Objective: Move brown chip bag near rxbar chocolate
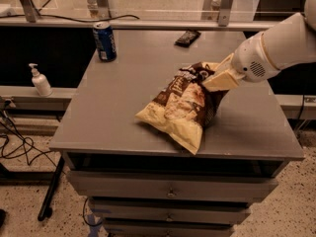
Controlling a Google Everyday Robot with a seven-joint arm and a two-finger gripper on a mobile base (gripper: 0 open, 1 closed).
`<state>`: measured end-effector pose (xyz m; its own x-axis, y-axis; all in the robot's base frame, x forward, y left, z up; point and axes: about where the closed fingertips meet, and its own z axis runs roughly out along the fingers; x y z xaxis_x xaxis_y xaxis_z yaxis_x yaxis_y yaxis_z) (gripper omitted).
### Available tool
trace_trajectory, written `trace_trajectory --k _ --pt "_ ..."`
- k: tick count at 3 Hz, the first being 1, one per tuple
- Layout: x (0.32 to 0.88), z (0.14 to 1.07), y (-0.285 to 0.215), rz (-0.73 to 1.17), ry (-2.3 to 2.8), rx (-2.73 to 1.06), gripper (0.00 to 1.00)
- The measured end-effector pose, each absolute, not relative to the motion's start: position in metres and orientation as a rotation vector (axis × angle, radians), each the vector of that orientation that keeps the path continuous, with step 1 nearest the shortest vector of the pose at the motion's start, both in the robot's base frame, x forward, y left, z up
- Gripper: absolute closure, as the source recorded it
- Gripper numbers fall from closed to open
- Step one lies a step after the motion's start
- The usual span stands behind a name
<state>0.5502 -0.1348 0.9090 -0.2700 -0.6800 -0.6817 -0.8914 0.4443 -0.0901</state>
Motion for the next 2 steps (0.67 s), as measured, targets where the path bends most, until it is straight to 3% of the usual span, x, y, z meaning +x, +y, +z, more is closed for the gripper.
trace_trajectory --k 2 --pt "0.583 0.928 -0.148 0.233 1.912 -1.348 1.00"
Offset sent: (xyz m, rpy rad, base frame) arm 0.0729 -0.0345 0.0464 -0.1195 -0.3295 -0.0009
